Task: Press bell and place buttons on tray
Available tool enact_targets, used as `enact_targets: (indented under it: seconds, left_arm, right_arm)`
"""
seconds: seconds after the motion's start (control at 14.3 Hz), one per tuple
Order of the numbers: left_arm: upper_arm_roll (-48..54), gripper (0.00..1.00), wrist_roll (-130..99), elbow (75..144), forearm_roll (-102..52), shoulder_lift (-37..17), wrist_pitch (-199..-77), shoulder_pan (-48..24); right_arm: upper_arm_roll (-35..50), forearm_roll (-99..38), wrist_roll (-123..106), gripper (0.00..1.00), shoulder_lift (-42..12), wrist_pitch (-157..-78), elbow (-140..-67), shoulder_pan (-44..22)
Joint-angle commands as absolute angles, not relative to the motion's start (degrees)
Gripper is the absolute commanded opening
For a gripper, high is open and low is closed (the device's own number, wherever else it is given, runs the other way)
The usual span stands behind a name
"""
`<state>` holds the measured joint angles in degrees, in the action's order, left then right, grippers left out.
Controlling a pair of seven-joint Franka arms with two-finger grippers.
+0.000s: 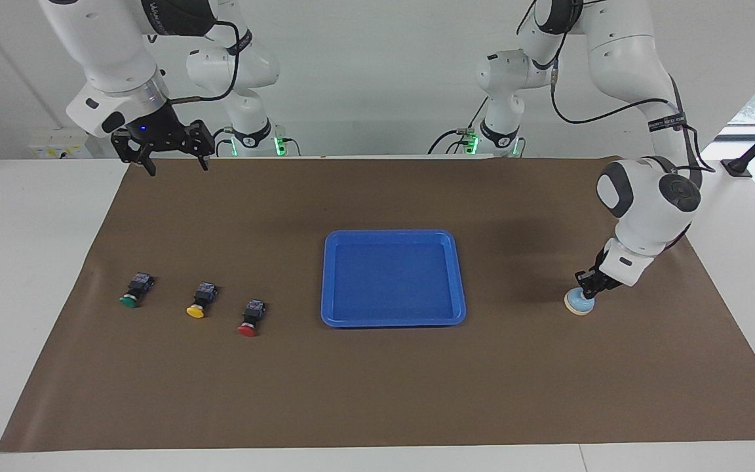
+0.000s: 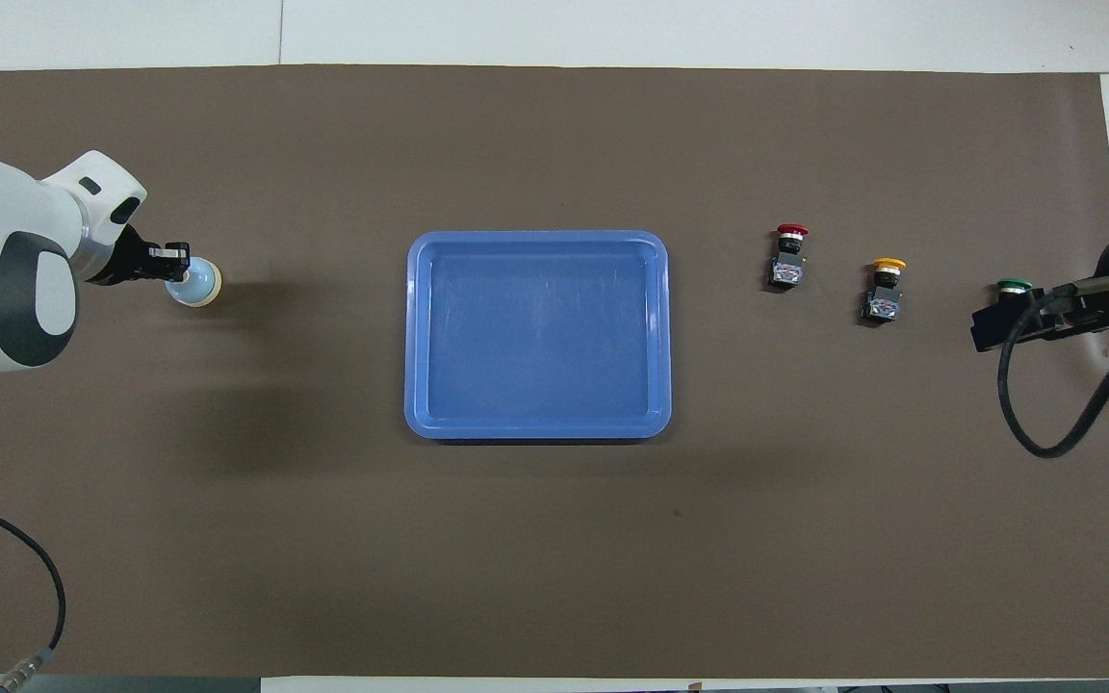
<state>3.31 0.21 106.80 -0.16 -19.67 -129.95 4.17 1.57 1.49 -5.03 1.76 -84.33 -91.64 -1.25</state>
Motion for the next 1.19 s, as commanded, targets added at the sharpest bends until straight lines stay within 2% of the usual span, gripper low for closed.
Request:
enact_targets:
  seconds: [0.0, 0.21, 0.35, 0.49, 0.56, 0.77, 0.91, 1.12]
  left_arm:
    - [3.16, 0.0, -0.53, 109.07, -0.09, -21.71, -135.61, 4.39]
    - [3.08, 0.0, -0.44, 106.62, -0.09, -21.19, -130.28, 4.22]
    - [3.16, 0.0, -0.44, 104.77, -0.09, -18.47, -124.57, 4.22]
    - [3.16, 0.5, -0.7, 104.5, -0.09, -13.82, -118.59, 3.78]
    - [3.25, 0.68, -0.79, 104.41, -0.09, -11.28, -115.17, 3.69]
    - [3.51, 1.0, -0.79, 102.66, -0.17, -4.51, -106.2, 3.43]
    - [3.6, 1.0, -0.7, 102.48, -0.44, 0.85, -101.1, 3.43]
    - [3.6, 1.0, -0.7, 102.3, -0.62, 5.88, -96.25, 3.43]
  right_arm:
    - [2.02, 1.14, -5.1, 1.0, 2.81, -84.64, -92.9, -0.53]
    - [2.02, 1.14, -5.1, 1.0, 2.81, -84.64, -92.9, -0.53]
    - [2.02, 1.14, -5.1, 1.0, 2.81, -84.64, -92.9, -0.53]
    - [2.02, 1.14, -5.1, 1.0, 2.81, -84.64, -92.9, -0.53]
    - [2.02, 1.14, -5.1, 1.0, 2.81, -84.64, -92.9, -0.53]
    - [2.02, 1.14, -5.1, 1.0, 2.81, -84.64, -92.9, -0.53]
    - [2.02, 1.14, -5.1, 1.0, 2.81, -84.64, -92.9, -0.53]
    - [2.02, 1.14, -5.1, 1.0, 2.81, -84.64, -92.81, -0.53]
